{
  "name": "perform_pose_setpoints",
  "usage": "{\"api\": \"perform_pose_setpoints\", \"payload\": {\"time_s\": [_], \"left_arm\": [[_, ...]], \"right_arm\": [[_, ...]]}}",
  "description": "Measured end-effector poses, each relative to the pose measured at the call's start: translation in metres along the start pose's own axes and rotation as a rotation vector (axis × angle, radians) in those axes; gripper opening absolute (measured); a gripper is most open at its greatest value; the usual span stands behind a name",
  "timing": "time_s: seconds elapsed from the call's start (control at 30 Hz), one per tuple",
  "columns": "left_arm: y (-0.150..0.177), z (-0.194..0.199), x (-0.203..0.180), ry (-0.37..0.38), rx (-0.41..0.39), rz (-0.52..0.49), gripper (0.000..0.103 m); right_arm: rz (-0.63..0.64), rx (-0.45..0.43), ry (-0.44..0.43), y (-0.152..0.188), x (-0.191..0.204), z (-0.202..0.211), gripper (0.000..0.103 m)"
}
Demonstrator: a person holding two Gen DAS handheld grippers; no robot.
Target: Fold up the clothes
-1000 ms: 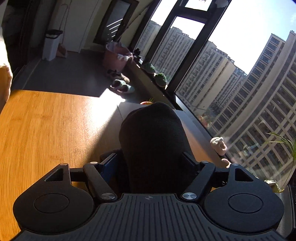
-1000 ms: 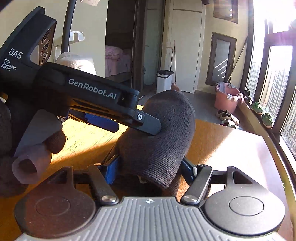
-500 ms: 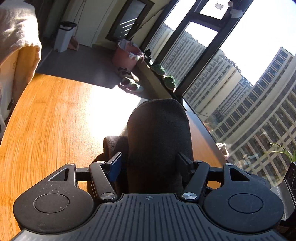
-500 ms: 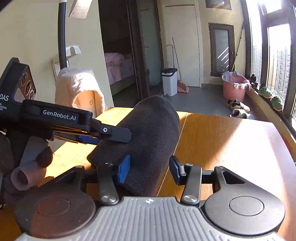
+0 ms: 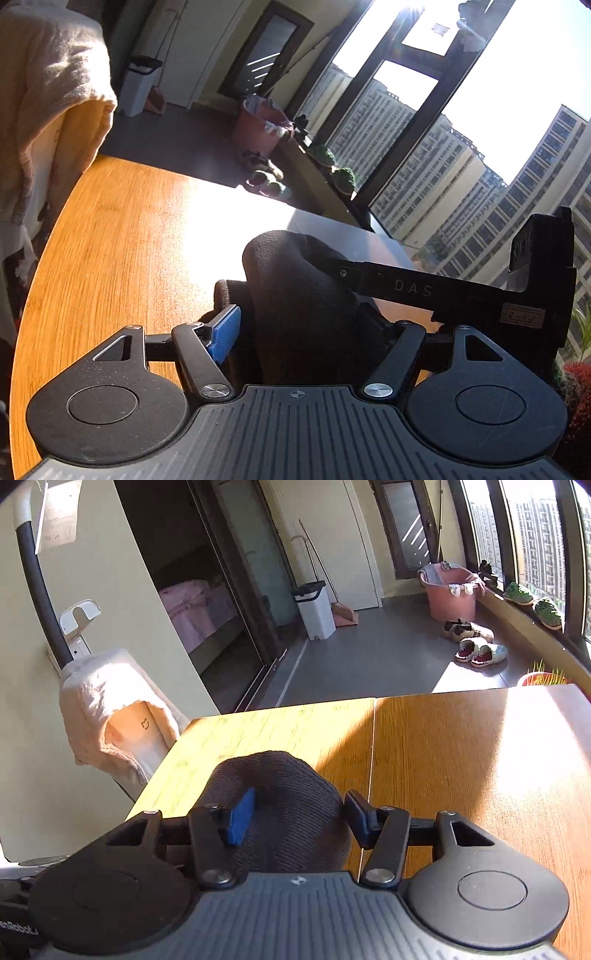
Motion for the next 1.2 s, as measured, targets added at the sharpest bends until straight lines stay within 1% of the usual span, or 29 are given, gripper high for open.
{"api": "perform_pose_setpoints", "payload": {"time_s": [0.07, 0.13, 0.2, 0.23, 0.27, 0.3, 0.33, 0.43, 0.5, 0.6, 0.7, 0.8, 0.83, 0.9, 0.93, 1.0, 1.07, 1.13, 1.2], "left_arm": [[0.001, 0.01, -0.002, -0.025, -0.009, -0.051, 0.075], [0.003, 0.011, -0.001, -0.031, 0.0, -0.06, 0.078], [0.006, 0.009, 0.005, -0.008, 0.014, -0.026, 0.079], [0.007, 0.008, 0.01, 0.007, 0.018, 0.0, 0.08], [0.008, 0.006, 0.015, 0.021, 0.022, 0.027, 0.081], [0.008, 0.004, 0.021, 0.037, 0.028, 0.061, 0.084], [0.009, 0.0, 0.028, 0.058, 0.04, 0.108, 0.087], [0.012, -0.014, 0.035, 0.102, 0.066, 0.184, 0.09], [0.011, -0.022, 0.028, 0.1, 0.065, 0.174, 0.093], [0.008, -0.036, 0.01, 0.092, 0.063, 0.127, 0.093], [0.003, -0.053, 0.0, 0.097, 0.063, 0.094, 0.094], [0.0, -0.062, -0.005, 0.084, 0.061, 0.082, 0.096], [-0.001, -0.064, -0.007, 0.077, 0.06, 0.072, 0.096], [0.0, -0.062, -0.011, 0.069, 0.054, 0.052, 0.096], [0.0, -0.06, -0.013, 0.062, 0.046, 0.037, 0.096], [0.001, -0.053, -0.016, 0.04, 0.025, 0.01, 0.096], [0.0, -0.046, -0.015, 0.024, 0.011, -0.013, 0.096], [0.001, -0.046, -0.009, 0.03, 0.015, -0.001, 0.097], [0.002, -0.047, -0.004, 0.046, 0.026, 0.031, 0.098]], "right_arm": [[0.021, -0.005, -0.006, 0.006, 0.007, -0.002, 0.056], [0.056, -0.021, -0.014, 0.009, 0.013, 0.003, 0.056], [0.053, -0.068, -0.032, 0.01, 0.013, 0.019, 0.056], [0.039, -0.094, -0.054, 0.011, 0.01, 0.029, 0.057], [0.021, -0.121, -0.083, 0.016, 0.006, 0.043, 0.064], [0.005, -0.15, -0.103, 0.022, 0.002, 0.057, 0.071], [-0.004, -0.17, -0.119, 0.03, -0.003, 0.07, 0.073], [0.016, -0.175, -0.151, 0.061, -0.013, 0.097, 0.073], [0.058, -0.158, -0.156, 0.076, -0.011, 0.102, 0.073], [0.097, -0.13, -0.11, 0.088, -0.004, 0.093, 0.073], [0.12, -0.142, -0.02, 0.084, 0.001, 0.078, 0.073], [0.12, -0.159, 0.068, 0.077, -0.004, 0.071, 0.073], [0.12, -0.163, 0.087, 0.075, -0.006, 0.07, 0.073], [0.129, -0.164, 0.099, 0.075, -0.009, 0.072, 0.075], [0.136, -0.164, 0.092, 0.076, -0.011, 0.075, 0.075], [0.137, -0.164, 0.048, 0.079, -0.015, 0.084, 0.075], [0.109, -0.178, -0.009, 0.08, -0.02, 0.096, 0.075], [0.029, -0.244, -0.061, 0.077, -0.03, 0.114, 0.075], [-0.063, -0.307, -0.095, 0.065, -0.039, 0.123, 0.075]]}}
Point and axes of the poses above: each gripper's, at about its wrist camera, not at the fingertips, and z roughly against the way its jaws point, x to its left, y to its underside, the point moved 1 cm from there along -z, roughly the way its jaws point
